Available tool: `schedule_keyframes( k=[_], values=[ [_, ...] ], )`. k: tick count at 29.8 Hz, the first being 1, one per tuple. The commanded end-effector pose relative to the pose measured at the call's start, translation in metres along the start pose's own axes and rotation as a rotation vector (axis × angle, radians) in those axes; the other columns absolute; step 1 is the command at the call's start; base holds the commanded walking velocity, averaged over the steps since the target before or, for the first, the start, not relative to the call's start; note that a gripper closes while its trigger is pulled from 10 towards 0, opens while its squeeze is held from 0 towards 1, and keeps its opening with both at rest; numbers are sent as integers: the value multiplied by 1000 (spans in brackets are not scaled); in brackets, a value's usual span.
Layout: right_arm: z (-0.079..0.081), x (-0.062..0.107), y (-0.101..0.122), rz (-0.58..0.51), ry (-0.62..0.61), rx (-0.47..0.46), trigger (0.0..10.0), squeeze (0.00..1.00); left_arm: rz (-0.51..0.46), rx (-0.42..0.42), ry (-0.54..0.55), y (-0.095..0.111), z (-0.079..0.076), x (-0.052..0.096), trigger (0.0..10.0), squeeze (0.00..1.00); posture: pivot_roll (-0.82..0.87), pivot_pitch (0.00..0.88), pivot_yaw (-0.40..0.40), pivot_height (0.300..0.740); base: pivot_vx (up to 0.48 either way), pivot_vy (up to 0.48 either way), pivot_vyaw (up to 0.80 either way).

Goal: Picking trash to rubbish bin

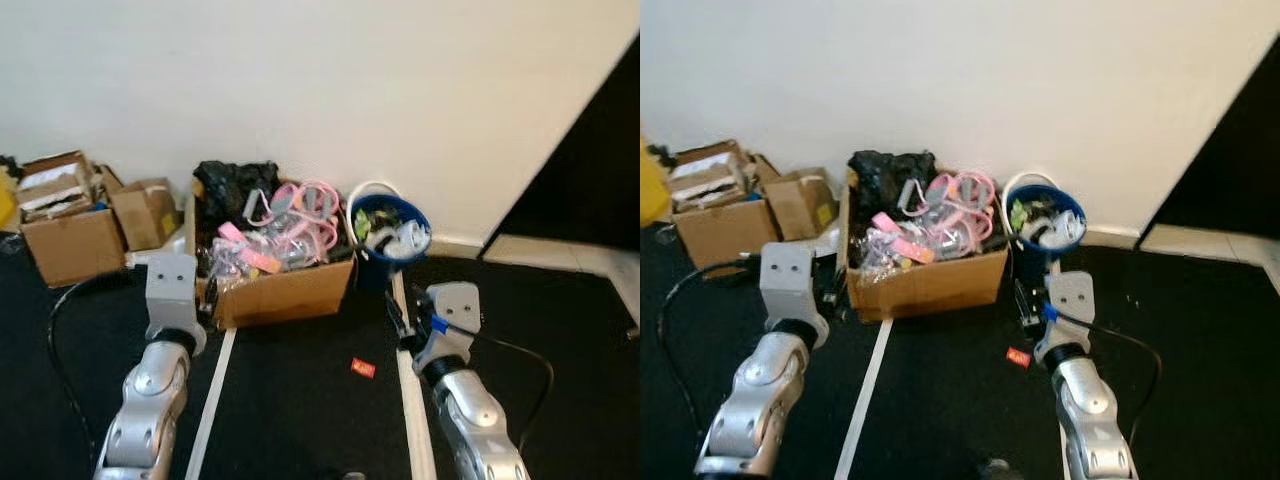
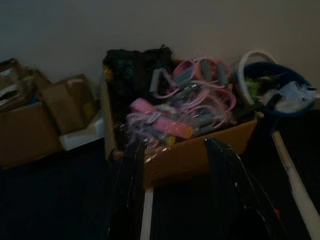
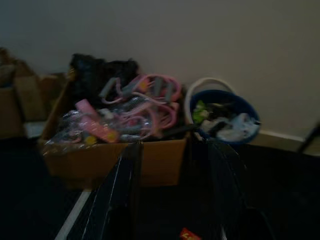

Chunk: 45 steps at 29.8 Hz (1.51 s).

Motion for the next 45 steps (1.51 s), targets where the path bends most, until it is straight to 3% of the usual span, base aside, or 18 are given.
schedule_keyframes(
  k=[1, 45],
  values=[
    [-3, 3, -3, 17, -8, -2, 10000, 0, 18, -2, -3, -5, -2, 2, 10000, 0, -9, 149, -13, 740, 0, 0, -656],
    [-3, 3, -4, 24, 1, 2, 10000, 0, 18, 10, -10, -7, -6, 4, 10000, 0, -15, 137, -24, 740, 0, 0, -659]
  ],
)
Point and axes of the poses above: a point about 5 cm out from each wrist's last joint towards the gripper, its own x axis pointing back from the gripper into the wrist, its own y axis along the axis of the wrist's last joint, z = x × y, the point moved 3 cm from there along -x, pointing out of the wrist towards the gripper, and after that the axes turned 10 degrees about -x, right-handed, at the moved point
